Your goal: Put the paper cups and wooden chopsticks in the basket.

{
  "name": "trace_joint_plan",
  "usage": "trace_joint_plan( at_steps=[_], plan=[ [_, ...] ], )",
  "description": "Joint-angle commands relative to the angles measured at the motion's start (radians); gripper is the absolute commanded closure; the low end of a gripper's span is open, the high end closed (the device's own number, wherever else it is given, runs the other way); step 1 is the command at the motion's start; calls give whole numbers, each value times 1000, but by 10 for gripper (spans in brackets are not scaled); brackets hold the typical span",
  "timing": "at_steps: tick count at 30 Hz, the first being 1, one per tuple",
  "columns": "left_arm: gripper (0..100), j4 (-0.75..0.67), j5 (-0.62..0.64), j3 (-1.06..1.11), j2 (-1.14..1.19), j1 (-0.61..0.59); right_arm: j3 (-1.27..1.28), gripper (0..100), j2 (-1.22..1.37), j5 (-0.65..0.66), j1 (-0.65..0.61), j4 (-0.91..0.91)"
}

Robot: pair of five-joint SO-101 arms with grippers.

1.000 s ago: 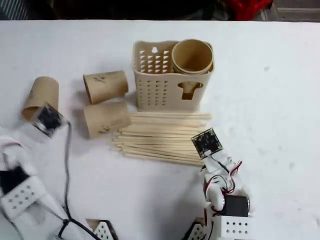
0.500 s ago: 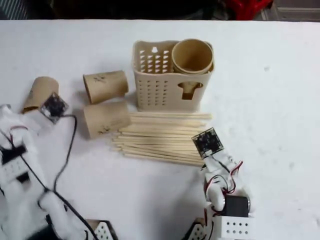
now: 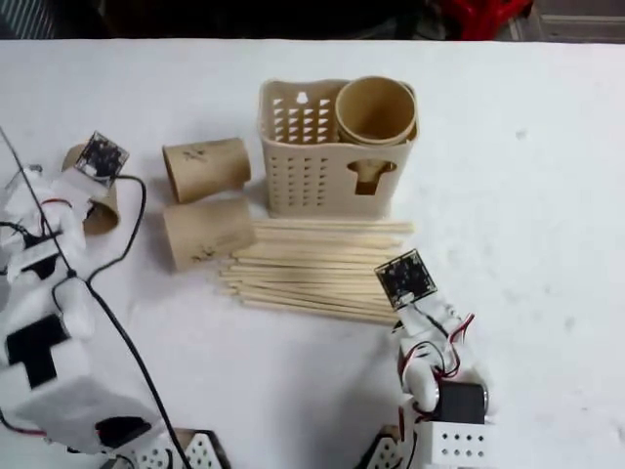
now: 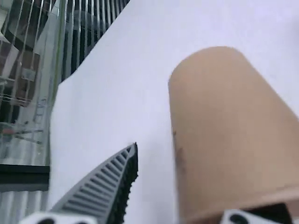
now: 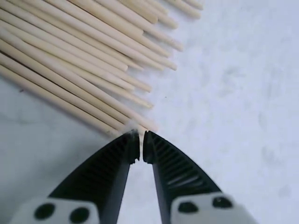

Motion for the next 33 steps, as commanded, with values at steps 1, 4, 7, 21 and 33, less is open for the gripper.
trace_joint_plan(
  at_steps=[1, 4, 7, 21, 33],
  plan=[
    [778, -60, 71, -78, 61, 22, 9, 964, -5, 12, -2, -19],
    [891, -57, 77, -69, 61, 31, 9, 964, -5, 12, -2, -19],
    [981, -15, 89, -74, 59, 39, 9, 964, -5, 12, -2, -19],
    [980, 1020, 371, -400, -389, 84, 8, 967, -7, 12, -2, -19],
    [980, 1668, 615, -1026, -591, 596, 8, 967, -7, 12, 2, -19]
  ],
)
